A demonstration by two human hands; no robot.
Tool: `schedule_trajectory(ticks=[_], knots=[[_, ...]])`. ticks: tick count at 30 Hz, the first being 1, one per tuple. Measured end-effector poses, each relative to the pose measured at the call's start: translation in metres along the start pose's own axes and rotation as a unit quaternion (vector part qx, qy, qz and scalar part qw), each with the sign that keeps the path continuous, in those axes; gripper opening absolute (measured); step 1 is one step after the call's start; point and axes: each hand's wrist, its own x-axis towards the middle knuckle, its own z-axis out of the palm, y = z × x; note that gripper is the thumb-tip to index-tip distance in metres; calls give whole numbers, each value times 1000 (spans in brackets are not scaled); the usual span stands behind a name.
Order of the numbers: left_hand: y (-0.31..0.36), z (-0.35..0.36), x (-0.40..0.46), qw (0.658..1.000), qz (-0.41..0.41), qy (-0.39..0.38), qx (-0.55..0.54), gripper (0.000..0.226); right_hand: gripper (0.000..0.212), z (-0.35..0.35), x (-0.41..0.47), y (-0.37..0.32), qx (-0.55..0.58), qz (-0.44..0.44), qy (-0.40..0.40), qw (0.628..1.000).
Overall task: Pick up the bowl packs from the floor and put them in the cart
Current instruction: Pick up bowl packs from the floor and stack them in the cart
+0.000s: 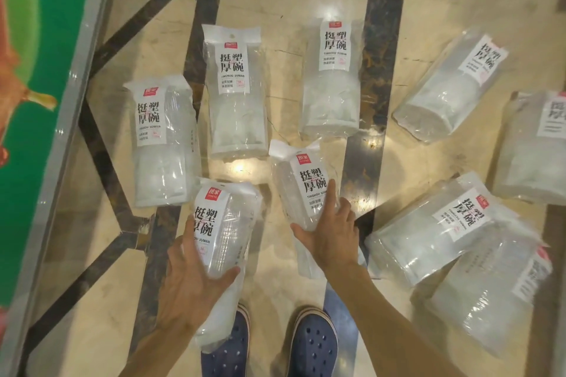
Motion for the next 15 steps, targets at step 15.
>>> schedule_trajectory(ticks=[15], knots=[[214, -211, -120, 990, 126, 20, 68, 136, 134, -330, -140, -15, 70, 11, 86, 994]])
